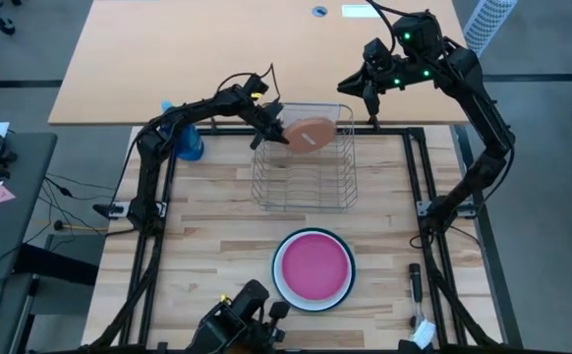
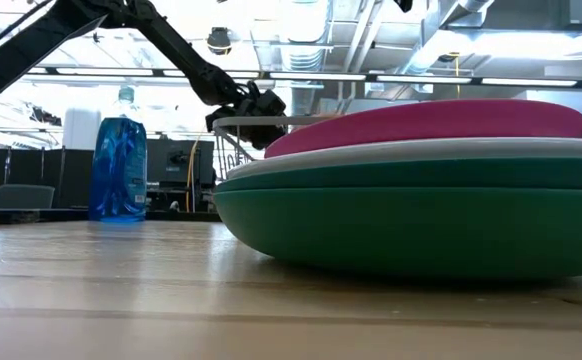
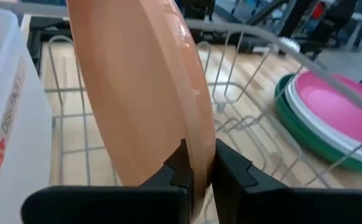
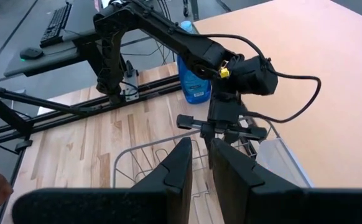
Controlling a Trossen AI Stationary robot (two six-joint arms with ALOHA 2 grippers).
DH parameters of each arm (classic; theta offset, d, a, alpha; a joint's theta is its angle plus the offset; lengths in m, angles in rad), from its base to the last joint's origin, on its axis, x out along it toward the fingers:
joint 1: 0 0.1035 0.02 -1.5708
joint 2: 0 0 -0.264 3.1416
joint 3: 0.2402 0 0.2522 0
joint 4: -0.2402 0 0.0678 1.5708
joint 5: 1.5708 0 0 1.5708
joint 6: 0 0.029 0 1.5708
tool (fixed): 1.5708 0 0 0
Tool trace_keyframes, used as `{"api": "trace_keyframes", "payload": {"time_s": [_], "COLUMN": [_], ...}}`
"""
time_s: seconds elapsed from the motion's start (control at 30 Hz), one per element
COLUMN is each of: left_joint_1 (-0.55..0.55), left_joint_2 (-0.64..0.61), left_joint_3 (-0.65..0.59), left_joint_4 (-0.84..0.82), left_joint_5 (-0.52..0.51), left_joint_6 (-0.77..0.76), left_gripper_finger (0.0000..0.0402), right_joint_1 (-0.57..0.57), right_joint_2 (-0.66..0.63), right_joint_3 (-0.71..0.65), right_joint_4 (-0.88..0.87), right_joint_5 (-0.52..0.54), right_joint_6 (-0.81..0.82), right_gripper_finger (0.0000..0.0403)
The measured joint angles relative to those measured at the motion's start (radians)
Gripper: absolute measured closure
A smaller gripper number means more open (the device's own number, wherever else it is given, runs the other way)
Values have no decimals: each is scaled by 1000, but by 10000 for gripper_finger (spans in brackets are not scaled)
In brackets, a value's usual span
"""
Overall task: Sort dishes
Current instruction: Put the brown plate in the dish rack
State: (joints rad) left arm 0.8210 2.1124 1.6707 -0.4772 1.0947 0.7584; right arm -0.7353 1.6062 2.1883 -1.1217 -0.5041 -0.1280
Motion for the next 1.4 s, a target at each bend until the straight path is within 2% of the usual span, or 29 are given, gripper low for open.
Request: {"api": "trace_keyframes", "payload": {"time_s": [0.23,0.63,0.77,0.97,1.07,1.23,1.4], "left_joint_1": [-8,-42,-41,-42,-43,-39,-20], "left_joint_2": [0,14,15,15,16,16,16], "left_joint_3": [0,0,0,0,7,48,97], "left_joint_4": [-53,-57,-60,-68,-83,-84,-95], "left_joint_5": [-44,-142,-208,-232,-232,-201,-145], "left_joint_6": [45,-23,-58,-16,40,28,37], "left_gripper_finger": [364,341,324,296,312,384,381], "right_joint_1": [0,0,0,0,0,0,0], "right_joint_2": [0,0,0,0,0,0,0], "right_joint_3": [0,0,0,0,0,0,0], "right_joint_4": [0,-2,-2,-2,-4,-15,-29], "right_joint_5": [0,-17,-18,-18,-18,-18,-18], "right_joint_6": [-2,-4,-3,-3,-3,-3,-3], "right_gripper_finger": [337,337,337,337,337,337,337]}}
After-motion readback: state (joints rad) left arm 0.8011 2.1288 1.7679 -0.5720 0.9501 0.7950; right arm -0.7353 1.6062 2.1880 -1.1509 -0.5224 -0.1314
